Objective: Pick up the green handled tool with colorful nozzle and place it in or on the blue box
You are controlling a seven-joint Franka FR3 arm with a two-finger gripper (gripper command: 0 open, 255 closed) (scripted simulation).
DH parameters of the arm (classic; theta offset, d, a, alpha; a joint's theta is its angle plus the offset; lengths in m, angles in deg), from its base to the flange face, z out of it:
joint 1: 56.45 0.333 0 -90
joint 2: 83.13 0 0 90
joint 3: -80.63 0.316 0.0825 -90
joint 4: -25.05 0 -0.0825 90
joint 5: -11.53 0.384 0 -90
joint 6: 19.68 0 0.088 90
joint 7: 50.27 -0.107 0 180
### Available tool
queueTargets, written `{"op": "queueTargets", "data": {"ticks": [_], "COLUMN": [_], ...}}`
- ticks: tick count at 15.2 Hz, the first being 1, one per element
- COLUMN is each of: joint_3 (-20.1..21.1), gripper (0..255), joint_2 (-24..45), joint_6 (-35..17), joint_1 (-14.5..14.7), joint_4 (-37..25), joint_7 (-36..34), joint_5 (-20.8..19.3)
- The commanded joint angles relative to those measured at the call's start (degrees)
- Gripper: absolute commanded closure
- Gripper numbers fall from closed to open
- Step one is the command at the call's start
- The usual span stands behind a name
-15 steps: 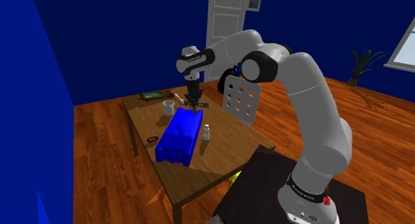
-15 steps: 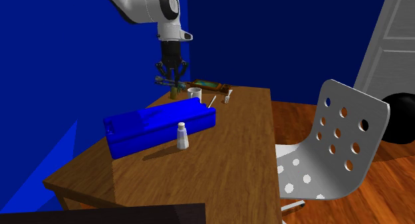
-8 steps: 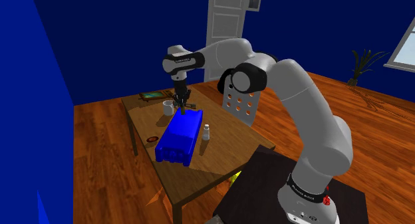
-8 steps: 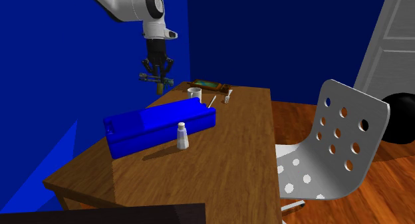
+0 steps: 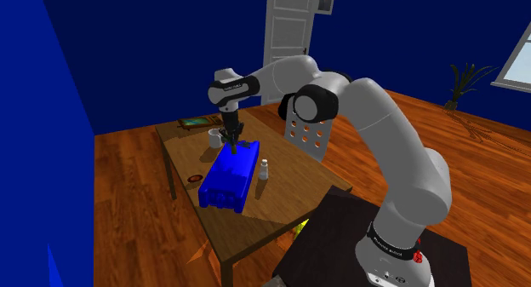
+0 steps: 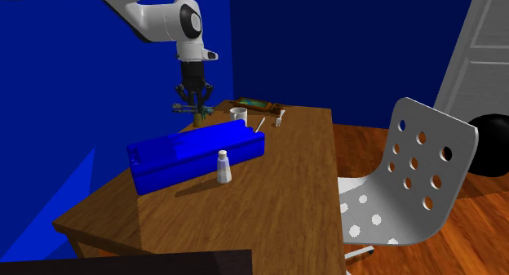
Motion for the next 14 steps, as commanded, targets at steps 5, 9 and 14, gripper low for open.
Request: {"op": "queueTargets", "data": {"ticks": [5,9,14], "joint_3": [0.2,0.3,0.3], "gripper": [255,255,255], "joint_2": [2.1,2.9,2.9], "joint_6": [-3.2,-4.3,-4.3], "joint_1": [0.0,-0.1,-0.1], "joint_4": [1.1,1.3,1.3], "joint_7": [0.0,0.1,0.1], "joint_5": [0.2,0.3,0.3]}}
